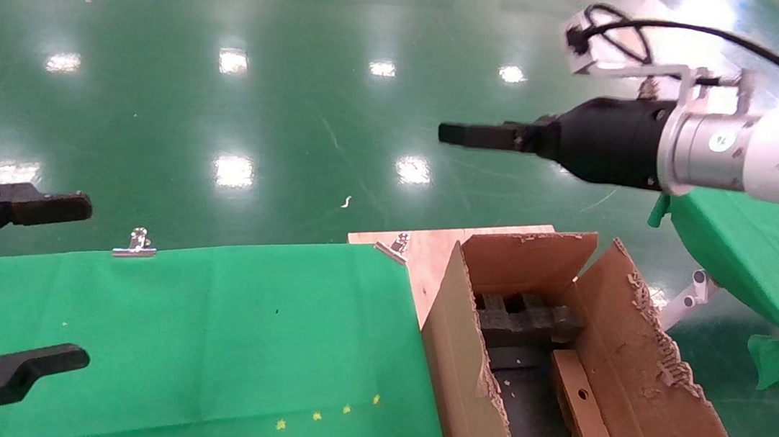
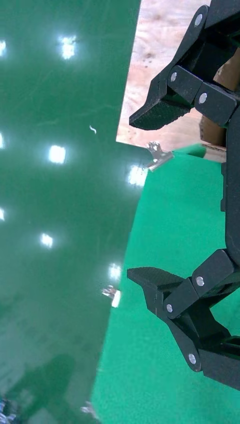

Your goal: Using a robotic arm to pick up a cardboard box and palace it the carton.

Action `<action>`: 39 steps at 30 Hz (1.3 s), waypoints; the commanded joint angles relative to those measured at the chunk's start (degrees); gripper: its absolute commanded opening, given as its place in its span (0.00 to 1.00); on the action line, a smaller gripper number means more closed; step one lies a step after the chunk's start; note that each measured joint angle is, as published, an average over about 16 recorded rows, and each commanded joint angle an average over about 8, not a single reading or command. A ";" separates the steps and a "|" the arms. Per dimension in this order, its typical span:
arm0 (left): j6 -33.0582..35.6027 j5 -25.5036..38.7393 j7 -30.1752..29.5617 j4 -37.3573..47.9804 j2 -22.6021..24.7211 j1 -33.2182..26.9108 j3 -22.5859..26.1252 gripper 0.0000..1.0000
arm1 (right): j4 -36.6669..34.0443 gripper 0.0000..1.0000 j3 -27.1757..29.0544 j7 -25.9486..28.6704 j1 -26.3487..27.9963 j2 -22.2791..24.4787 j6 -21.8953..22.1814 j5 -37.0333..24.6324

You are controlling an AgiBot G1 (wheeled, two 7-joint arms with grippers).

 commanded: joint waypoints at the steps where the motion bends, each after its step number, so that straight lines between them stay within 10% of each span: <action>1: 0.00 0.00 0.00 0.00 0.00 0.00 0.00 1.00 | -0.18 1.00 2.81 -2.92 -2.06 -0.32 -1.87 1.51; 39: 0.00 -0.01 0.00 0.00 0.00 0.00 0.01 1.00 | -3.59 1.00 55.19 -57.26 -40.39 -6.21 -36.80 29.71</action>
